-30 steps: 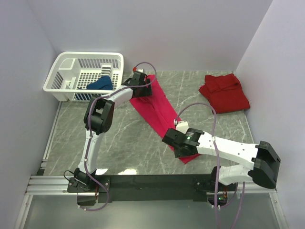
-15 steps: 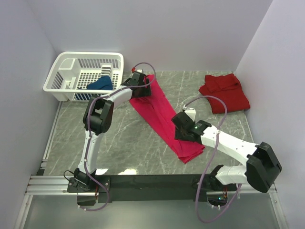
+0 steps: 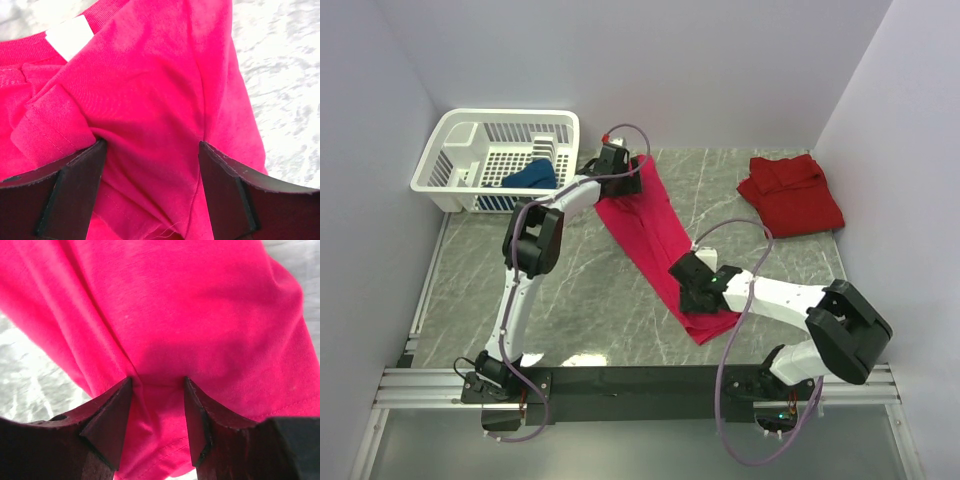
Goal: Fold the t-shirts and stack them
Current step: Fold the tshirt
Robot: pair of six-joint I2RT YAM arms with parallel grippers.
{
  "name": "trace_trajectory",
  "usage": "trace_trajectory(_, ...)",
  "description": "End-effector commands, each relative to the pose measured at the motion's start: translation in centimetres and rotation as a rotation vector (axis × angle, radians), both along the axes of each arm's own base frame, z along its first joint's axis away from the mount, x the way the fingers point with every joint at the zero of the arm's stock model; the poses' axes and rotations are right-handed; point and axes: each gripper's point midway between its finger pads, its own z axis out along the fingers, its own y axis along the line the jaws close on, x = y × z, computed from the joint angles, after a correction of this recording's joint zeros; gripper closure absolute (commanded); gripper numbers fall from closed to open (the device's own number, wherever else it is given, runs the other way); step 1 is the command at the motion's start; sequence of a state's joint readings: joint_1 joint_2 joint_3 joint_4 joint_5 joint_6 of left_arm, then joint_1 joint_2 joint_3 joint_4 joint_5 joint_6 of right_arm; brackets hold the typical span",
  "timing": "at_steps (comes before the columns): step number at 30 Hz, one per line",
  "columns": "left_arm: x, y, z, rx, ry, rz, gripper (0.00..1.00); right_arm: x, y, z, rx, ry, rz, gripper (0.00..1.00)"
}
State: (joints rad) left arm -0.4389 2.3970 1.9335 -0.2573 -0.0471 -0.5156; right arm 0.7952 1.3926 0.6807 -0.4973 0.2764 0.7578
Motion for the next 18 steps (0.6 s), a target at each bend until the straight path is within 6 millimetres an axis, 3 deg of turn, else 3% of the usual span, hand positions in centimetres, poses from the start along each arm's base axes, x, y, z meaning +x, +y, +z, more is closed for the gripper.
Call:
trace_trajectory(1, 1.6, -1.9, 1.2, -0.058, -0.057, -0.071, 0.19, -1.3, 1.7, -0.7, 0.040, 0.031, 0.014, 0.47)
trace_trajectory(7, 2.5, -4.2, -0.1, -0.113, -0.054, -0.144, 0.19, -3.1, 4.8, -1.3, 0.065, 0.076, 0.077, 0.47)
trace_trajectory(9, 2.8, -5.1, 0.7, -0.138, -0.078, -0.172, 0.18, -3.4, 5.6, -1.4, 0.079, 0.089, 0.088, 0.47)
trace_trajectory(11, 3.3, -6.7, 2.0, -0.159, -0.142, -0.222, 0.17, -3.1, 7.8, -1.0, 0.118, 0.079, 0.121, 0.47)
trace_trajectory(18, 3.5, -7.9, 3.9, -0.182, -0.219, -0.296, 0.15, -1.7, 10.6, 0.3, 0.148, 0.045, 0.167, 0.47)
